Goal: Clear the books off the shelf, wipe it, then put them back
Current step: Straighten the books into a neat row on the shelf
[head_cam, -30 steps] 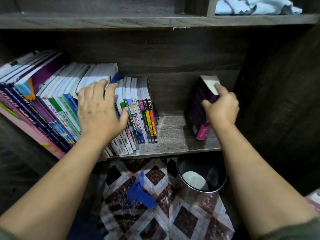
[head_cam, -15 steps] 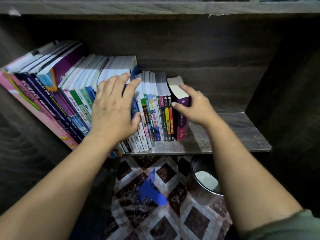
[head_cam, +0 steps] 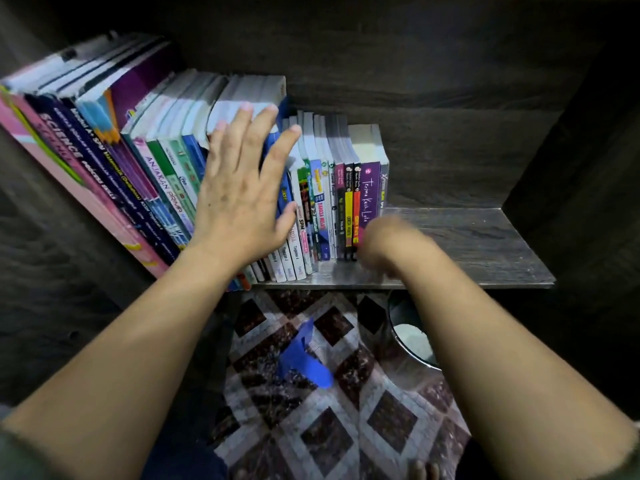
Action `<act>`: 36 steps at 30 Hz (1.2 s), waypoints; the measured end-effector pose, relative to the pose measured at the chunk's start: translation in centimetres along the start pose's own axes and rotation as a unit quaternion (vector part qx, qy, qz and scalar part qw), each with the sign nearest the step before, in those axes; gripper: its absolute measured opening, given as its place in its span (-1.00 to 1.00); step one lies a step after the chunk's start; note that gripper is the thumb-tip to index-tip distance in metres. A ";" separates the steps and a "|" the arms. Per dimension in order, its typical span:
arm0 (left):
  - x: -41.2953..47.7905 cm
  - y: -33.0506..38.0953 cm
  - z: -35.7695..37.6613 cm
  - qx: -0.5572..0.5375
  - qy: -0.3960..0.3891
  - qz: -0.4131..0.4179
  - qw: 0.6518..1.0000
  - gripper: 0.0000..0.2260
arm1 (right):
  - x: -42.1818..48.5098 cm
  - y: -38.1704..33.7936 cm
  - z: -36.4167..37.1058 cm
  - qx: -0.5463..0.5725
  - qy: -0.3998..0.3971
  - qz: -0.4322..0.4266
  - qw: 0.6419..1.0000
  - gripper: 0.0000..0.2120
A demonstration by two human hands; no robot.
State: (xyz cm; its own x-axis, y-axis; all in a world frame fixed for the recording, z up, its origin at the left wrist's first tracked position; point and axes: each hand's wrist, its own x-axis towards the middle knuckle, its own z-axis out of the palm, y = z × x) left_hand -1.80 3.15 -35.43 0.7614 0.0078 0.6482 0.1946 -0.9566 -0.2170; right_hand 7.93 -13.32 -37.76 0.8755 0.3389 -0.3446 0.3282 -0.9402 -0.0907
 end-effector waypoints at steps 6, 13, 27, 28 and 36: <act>-1.0 -0.8 1.9 -0.014 0.056 -0.009 0.998 -0.20 | 0.9 -3.4 13.9 -0.074 -0.072 -0.183 0.978 -0.74; -0.6 -0.4 3.1 0.021 0.084 -0.013 0.996 -0.22 | 8.3 -1.9 24.1 -0.100 -0.063 -0.227 0.967 -0.54; -1.0 0.2 3.3 0.027 0.094 -0.030 0.995 -0.28 | 9.7 -1.8 26.6 -0.041 -0.040 -0.256 0.965 -0.73; -1.0 0.2 3.2 0.027 0.090 -0.032 0.995 -0.27 | 9.6 -1.4 26.4 -0.015 -0.002 -0.276 0.961 -0.75; -1.2 0.2 3.2 0.042 0.074 -0.036 0.996 -0.20 | 7.0 0.8 28.9 -0.147 0.093 -0.319 0.932 -0.79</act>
State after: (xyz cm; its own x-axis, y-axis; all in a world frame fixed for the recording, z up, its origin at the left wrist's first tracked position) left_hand -0.72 3.89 -38.56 0.6450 0.0260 0.7638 0.3009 -0.9273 -0.2226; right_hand 4.04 -12.64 -67.27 0.5068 0.8510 -0.1375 0.8616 -0.5054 0.0476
